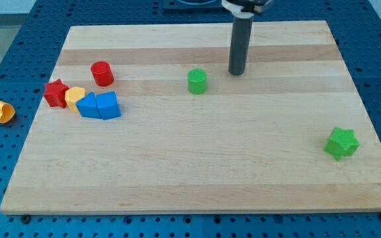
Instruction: Push the green circle to the top of the blue triangle
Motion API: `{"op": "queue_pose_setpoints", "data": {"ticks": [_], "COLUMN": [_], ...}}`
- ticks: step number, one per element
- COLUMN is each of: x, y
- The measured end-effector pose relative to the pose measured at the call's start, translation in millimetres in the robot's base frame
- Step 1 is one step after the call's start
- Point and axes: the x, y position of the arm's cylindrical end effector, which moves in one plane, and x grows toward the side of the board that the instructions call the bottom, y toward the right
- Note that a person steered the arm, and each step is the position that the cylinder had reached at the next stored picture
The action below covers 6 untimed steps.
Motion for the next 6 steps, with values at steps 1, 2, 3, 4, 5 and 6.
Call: {"op": "queue_pose_setpoints", "data": {"ticks": [1, 2, 3, 4, 5, 6], "x": [12, 0, 7, 42, 59, 53], "y": [-113, -91, -6, -15, -113, -210]}}
